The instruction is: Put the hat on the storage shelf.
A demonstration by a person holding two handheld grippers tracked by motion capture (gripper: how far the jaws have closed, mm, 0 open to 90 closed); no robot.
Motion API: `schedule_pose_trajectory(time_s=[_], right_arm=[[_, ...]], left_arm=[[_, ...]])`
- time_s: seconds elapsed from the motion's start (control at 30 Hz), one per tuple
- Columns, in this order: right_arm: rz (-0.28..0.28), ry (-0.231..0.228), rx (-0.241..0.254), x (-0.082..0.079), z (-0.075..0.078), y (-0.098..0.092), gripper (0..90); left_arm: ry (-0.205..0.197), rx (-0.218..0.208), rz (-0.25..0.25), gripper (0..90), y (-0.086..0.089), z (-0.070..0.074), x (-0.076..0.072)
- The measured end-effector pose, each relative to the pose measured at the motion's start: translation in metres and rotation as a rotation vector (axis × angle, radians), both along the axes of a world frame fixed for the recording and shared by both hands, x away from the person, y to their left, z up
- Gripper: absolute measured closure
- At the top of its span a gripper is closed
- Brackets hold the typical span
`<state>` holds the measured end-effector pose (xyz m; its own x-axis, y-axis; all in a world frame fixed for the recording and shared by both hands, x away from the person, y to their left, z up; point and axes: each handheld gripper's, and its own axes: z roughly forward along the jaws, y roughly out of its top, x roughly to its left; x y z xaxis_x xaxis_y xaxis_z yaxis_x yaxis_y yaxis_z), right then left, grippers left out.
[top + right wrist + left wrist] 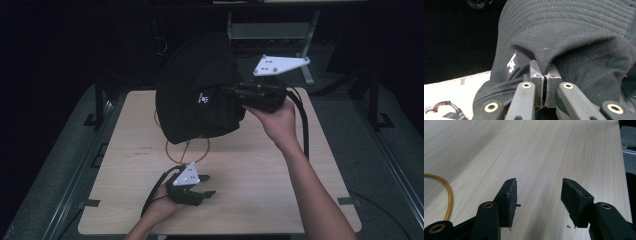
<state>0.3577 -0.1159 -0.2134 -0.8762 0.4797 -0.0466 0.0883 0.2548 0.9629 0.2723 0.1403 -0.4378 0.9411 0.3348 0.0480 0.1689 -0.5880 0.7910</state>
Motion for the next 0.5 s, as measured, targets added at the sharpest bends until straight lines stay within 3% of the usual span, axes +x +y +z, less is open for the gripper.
schedule_pose_trajectory(time_s=[0.2,0.5], right_arm=[[0.025,0.046,-0.031,0.021,0.008,0.026,86.8],[0.054,0.097,-0.022,0.049,0.012,0.051,86.7]], left_arm=[[0.002,-0.003,-0.007,46.2,-0.001,0.0,-0.001],[-0.006,-0.009,-0.019,46.5,-0.004,0.001,0.0]])
